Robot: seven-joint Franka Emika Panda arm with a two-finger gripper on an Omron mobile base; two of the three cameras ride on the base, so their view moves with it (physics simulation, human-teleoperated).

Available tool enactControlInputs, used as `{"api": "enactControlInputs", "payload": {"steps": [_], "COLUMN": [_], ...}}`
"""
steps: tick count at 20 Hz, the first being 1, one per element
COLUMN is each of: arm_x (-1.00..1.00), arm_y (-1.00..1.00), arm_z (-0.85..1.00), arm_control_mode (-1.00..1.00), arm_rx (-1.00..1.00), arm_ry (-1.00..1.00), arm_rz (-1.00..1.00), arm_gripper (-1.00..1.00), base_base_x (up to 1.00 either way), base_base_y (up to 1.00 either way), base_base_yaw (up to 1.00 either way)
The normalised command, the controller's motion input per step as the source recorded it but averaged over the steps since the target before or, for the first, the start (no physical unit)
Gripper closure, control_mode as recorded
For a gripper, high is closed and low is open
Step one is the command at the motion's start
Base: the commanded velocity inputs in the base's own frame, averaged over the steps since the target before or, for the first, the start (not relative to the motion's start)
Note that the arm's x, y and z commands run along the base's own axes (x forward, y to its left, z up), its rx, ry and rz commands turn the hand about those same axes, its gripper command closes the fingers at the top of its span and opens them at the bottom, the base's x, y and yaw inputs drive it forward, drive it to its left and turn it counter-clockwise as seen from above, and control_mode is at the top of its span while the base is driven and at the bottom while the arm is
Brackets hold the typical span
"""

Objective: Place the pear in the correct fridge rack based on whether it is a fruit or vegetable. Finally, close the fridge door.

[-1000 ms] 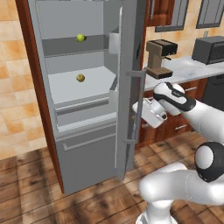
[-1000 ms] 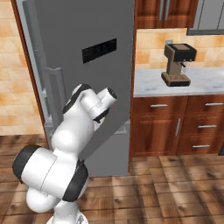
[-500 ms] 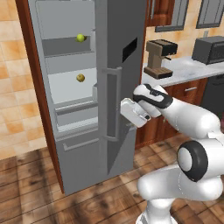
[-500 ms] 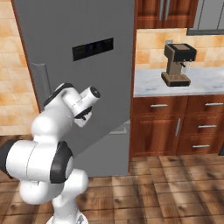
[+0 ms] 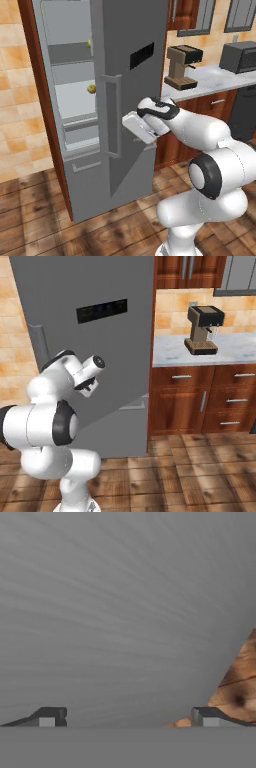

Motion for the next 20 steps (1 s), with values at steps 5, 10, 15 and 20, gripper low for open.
{"api": "enactControlInputs", "payload": {"steps": [5, 10, 15, 20], "arm_x": [0.42, 0.55, 0.68, 0.76], "arm_y": [0.31, 0.39, 0.42, 0.4], "arm_z": [-0.11, -0.15, -0.19, -0.29], "arm_control_mode": [-1.0, -1.0, -1.0, -1.0], "arm_rx": [0.0, 0.0, 0.0, 0.0], "arm_ry": [-0.08, -0.06, -0.02, 0.0], "arm_rz": [-0.22, -0.24, -0.21, -0.18], "arm_gripper": [-1.0, -1.0, -1.0, -1.0], "base_base_x": [0.0, 0.0, 0.0, 0.0], "base_base_y": [0.0, 0.0, 0.0, 0.0], "base_base_yaw": [0.0, 0.0, 0.0, 0.0]}}
